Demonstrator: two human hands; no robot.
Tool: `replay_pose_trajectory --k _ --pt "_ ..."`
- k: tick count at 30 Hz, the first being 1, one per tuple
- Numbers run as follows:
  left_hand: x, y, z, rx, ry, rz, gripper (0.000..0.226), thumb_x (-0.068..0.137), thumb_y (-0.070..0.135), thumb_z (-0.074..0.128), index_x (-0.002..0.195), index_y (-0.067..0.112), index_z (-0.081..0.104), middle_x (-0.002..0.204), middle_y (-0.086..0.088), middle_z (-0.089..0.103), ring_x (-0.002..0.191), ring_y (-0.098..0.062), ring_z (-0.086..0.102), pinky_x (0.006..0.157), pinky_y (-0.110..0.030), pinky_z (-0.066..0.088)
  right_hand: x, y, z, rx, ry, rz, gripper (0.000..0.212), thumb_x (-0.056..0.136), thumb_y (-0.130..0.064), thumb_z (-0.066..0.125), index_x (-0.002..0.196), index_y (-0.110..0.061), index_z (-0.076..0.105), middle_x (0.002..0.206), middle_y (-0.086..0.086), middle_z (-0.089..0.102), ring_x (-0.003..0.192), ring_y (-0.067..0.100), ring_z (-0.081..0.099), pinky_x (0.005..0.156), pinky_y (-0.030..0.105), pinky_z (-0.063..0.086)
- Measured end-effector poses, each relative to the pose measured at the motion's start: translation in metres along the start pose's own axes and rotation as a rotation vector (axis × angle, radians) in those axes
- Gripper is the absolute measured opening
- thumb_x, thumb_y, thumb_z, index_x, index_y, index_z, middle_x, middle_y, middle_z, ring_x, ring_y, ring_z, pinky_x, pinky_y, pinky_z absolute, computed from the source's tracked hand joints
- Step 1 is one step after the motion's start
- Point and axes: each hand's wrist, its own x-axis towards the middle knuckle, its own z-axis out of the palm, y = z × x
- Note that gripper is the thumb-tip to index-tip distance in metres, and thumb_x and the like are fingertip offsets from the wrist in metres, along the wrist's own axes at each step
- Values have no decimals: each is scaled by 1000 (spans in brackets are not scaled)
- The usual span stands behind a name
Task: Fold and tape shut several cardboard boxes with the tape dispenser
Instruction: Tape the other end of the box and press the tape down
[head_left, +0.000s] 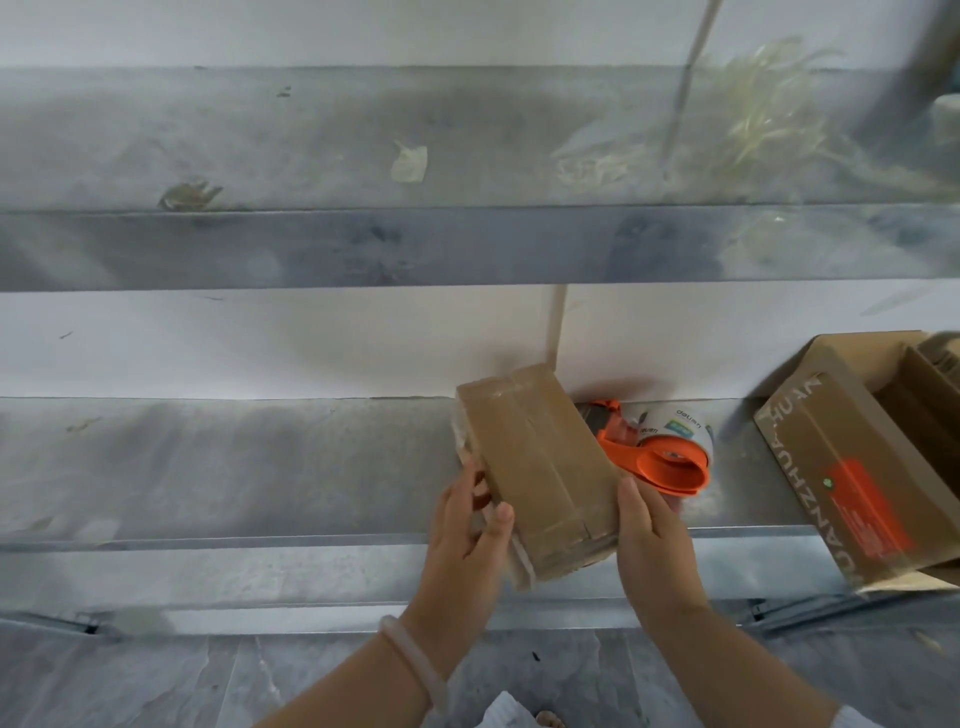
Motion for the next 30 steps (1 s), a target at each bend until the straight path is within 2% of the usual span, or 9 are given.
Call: replay_pose_trajectory --k 3,5,8,11,16,19,22,25,30 --pt "12 12 -22 -51 221 -31 75 81 65 60 146 47 26 149 6 26 134 -13 37 110 -45 38 8 -4 -12 -53 -121 -17 31 104 -21 41 96 -38 67 99 -16 67 93 -6 60 71 7 42" --pt "26 23 -42 -41 265 -55 82 80 57 61 150 42 21 154 8 23 136 -10 32 111 -36 34 15 -10 -14 -99 -214 -44 31 103 -18 43 99 -33 69 99 -13 69 88 -10 60 70 2 41" --pt "43 32 -64 103 176 -89 58 91 37 62 145 28 42 142 9 49 121 -3 46 99 -21 35 26 -22 -5 -177 -283 -87 30 103 -20 44 96 -36 69 95 -15 69 86 -11 60 69 0 40" --pt "45 30 -70 221 234 -91 45 93 29 63 137 24 54 128 8 60 109 -4 52 94 -19 38 45 -27 10 -271 -195 -136 27 103 -27 43 105 -31 70 96 -15 66 93 5 60 70 2 39" --pt "39 23 -63 204 433 -73 43 91 30 65 133 30 56 122 6 61 107 -10 58 90 -25 43 45 -23 24 -308 -4 -197 43 98 -32 53 140 -31 45 140 -7 47 129 9 43 109 27 33" --pt "36 16 -63 349 347 5 47 95 35 57 140 39 44 128 3 47 107 -7 50 97 -31 45 28 -16 29 -593 -168 -319 57 100 -39 46 153 -32 26 160 -15 15 146 0 7 113 18 5" --pt "35 12 -68 603 156 159 47 98 40 45 144 43 37 155 8 21 131 -7 32 112 -31 31 29 -10 31 -810 -291 -367 62 100 -51 36 155 -36 10 161 -20 -10 146 2 -19 112 21 -9" --pt "38 14 -73 685 20 156 46 100 41 41 146 44 33 160 20 -2 137 -1 18 110 -21 21 36 -12 29 -852 -347 -380 63 100 -52 33 155 -35 6 159 -20 -16 144 3 -26 114 24 -11" --pt "42 18 -72 533 -45 50 51 103 32 40 151 34 24 161 15 -9 141 1 8 105 -10 10 46 -14 28 -759 -373 -346 59 104 -39 32 156 -27 7 161 -16 -13 144 -1 -21 113 18 -12"
